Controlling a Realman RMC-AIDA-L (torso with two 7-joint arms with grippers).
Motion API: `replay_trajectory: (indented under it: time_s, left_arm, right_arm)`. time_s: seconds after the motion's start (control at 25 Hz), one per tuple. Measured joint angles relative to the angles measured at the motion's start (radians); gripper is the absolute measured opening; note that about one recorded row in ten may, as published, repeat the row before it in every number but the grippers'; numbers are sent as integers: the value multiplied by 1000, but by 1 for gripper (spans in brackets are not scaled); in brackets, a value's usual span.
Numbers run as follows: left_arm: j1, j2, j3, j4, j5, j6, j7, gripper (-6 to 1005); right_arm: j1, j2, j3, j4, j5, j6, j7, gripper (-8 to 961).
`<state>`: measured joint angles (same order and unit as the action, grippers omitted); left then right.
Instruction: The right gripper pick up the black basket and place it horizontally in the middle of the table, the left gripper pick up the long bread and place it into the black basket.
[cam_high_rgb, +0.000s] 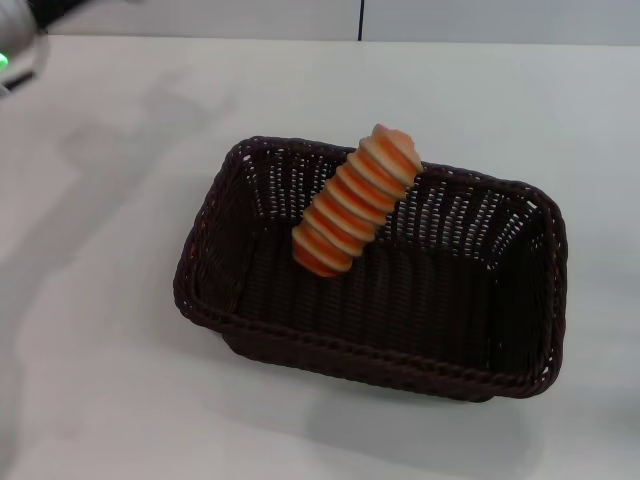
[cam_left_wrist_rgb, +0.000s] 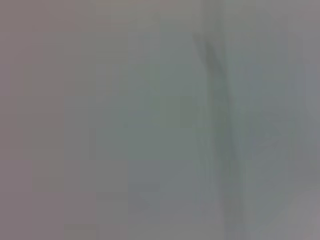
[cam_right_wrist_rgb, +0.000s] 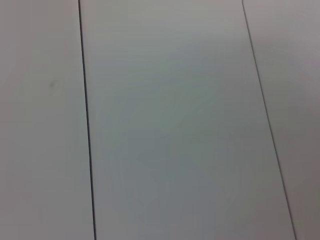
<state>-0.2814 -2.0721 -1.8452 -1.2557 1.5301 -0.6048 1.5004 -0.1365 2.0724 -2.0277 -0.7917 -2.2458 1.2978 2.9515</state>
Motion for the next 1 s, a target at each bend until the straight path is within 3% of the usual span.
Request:
replay_trajectory:
  time_s: [0.12, 0.24, 0.36, 0.48, 0.64, 0.72, 0.8, 0.84, 0.88, 1.0]
  left_arm:
    - [1, -3, 64, 34, -182, 289, 229, 845]
    - [-26, -6, 112, 60, -261, 487, 357, 844]
    - [-61, -4, 180, 70, -202, 673, 379, 844]
    - [-79, -2, 303, 70, -29, 936, 317, 844]
    - [-97, 0, 487, 226, 405, 1355, -22, 844]
    - [-90, 1, 517, 320, 563, 1459, -231, 844]
    - [-82, 8, 516, 457, 766, 1563, -601, 844]
    - [-86, 9, 510, 501, 806, 1591, -698, 844]
    - [-109, 14, 487, 614, 871, 1665, -915, 844]
    - [-173, 18, 396, 857, 926, 1764, -1276, 844]
  right_arm:
    - [-1, 0, -1, 0, 0, 0, 0, 823]
    - [-2, 0, 0, 0, 0, 0, 0, 823]
    - [1, 0, 1, -1, 0, -1, 0, 823]
    - [4, 0, 2, -1, 0, -4, 0, 824]
    - [10, -1, 3, 4, 0, -9, 0, 824]
    - [14, -1, 4, 10, 1, -9, 0, 824]
    - [17, 0, 6, 15, 4, -9, 0, 823]
    - [18, 1, 7, 16, 4, -10, 0, 823]
    - [18, 1, 9, 17, 4, -10, 0, 823]
    - [22, 1, 13, 17, 6, -11, 0, 823]
